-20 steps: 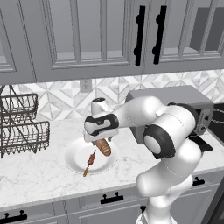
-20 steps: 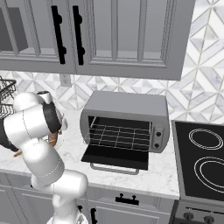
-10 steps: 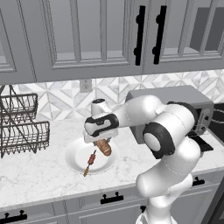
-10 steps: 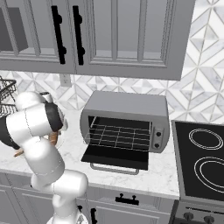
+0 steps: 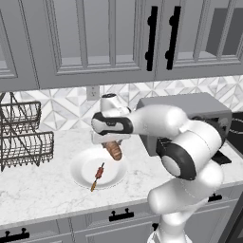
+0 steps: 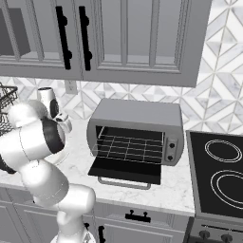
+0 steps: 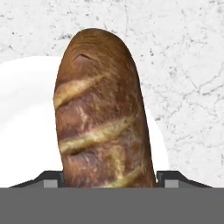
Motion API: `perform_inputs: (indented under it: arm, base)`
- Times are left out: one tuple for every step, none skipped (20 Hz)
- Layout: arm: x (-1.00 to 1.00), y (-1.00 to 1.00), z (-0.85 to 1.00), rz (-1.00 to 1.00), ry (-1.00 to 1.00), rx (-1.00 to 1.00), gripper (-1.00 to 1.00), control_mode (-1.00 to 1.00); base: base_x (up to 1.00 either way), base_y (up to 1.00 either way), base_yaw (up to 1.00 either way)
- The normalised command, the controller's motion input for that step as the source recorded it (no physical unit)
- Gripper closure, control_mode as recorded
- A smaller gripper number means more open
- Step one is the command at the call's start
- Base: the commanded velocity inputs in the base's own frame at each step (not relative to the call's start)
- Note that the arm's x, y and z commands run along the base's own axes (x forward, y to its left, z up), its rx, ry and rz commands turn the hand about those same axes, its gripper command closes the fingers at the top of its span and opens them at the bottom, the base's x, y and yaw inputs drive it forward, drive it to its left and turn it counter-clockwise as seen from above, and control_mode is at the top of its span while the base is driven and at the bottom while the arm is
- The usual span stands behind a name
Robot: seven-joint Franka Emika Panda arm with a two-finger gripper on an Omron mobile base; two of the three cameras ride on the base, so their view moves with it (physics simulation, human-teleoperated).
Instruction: Pick up the kebab skewer and baguette bread, and place them inside the toaster oven. Close the toaster oven door and start by setting the timer.
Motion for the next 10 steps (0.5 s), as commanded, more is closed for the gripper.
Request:
perform_inputs:
  arm:
    - [-0.73, -0.33, 0.77, -0.23, 0.03, 0.06, 1.00, -1.00]
    - [-0.83, -0.39, 0.69, -0.28, 0.02, 0.06, 1.00, -1.00]
    - [-0.88, -0.41, 0.69, -0.33, 0.03, 0.08, 1.00, -1.00]
    - [-0.91, -0.47, 0.66, -0.38, 0.05, 0.10, 1.00, -1.00]
    - [-0.90, -0.51, 0.60, -0.43, 0.05, 0.10, 1.00, -1.00]
    - [-0.87, -0.39, 0.52, -0.50, 0.03, 0.07, 1.00, -1.00]
    - [-0.76, -0.44, 0.56, -0.52, 0.04, 0.09, 1.00, -1.00]
    - [-0.73, -0.41, 0.51, -0.54, 0.03, 0.08, 1.00, -1.00]
    - [-0.79, -0.34, 0.56, -0.57, 0.02, 0.09, 1.00, -1.00]
    - [-0.75, -0.30, 0.58, -0.58, 0.03, 0.09, 1.00, -1.00]
  base:
    - [0.00, 0.00, 0.00]
    - [0.00, 0.00, 0.00]
    - [0.00, 0.00, 0.00]
    - [0.00, 0.00, 0.00]
    - [0.00, 0.00, 0.00]
    - [0.00, 0.00, 0.00]
    - [0.00, 0.00, 0.00]
    - [0.00, 0.00, 0.00]
    - [0.00, 0.00, 0.00]
    - [0.00, 0.00, 0.00]
